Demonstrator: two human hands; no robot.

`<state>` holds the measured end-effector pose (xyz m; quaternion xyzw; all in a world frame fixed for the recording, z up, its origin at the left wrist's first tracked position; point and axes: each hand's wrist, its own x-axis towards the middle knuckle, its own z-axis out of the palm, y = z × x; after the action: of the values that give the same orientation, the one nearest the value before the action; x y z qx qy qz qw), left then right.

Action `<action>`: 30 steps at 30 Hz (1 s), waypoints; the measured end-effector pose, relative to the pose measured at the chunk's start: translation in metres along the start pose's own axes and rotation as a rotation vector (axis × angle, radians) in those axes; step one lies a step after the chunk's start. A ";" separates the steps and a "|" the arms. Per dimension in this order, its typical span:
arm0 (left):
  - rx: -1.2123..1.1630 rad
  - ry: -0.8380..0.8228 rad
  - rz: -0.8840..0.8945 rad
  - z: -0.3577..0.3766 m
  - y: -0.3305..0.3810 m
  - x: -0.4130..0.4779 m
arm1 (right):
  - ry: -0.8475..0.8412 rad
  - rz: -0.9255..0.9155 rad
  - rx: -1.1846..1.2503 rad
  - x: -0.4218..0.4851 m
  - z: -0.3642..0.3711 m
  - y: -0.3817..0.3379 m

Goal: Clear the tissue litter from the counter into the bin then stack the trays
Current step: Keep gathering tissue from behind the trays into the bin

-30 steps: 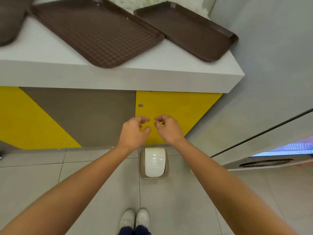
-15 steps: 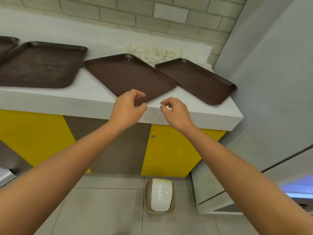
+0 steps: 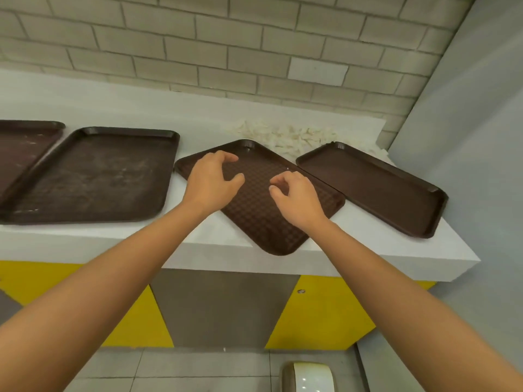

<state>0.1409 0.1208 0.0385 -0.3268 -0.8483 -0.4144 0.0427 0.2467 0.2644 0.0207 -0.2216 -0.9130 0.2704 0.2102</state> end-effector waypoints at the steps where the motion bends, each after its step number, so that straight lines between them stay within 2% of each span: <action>1: 0.011 -0.010 0.005 -0.001 -0.008 0.010 | 0.005 0.003 -0.001 0.008 0.007 -0.003; 8: 0.004 -0.055 -0.021 0.011 -0.046 0.069 | -0.021 0.039 -0.010 0.060 0.043 0.000; 18: 0.004 -0.140 -0.026 0.062 -0.074 0.167 | 0.014 0.131 -0.007 0.170 0.058 0.050; 30: 0.061 -0.194 -0.036 0.111 -0.095 0.264 | -0.098 0.267 -0.265 0.284 0.075 0.120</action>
<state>-0.0998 0.2973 -0.0071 -0.3486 -0.8665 -0.3554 -0.0372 0.0128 0.4721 -0.0327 -0.3530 -0.9122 0.1839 0.0970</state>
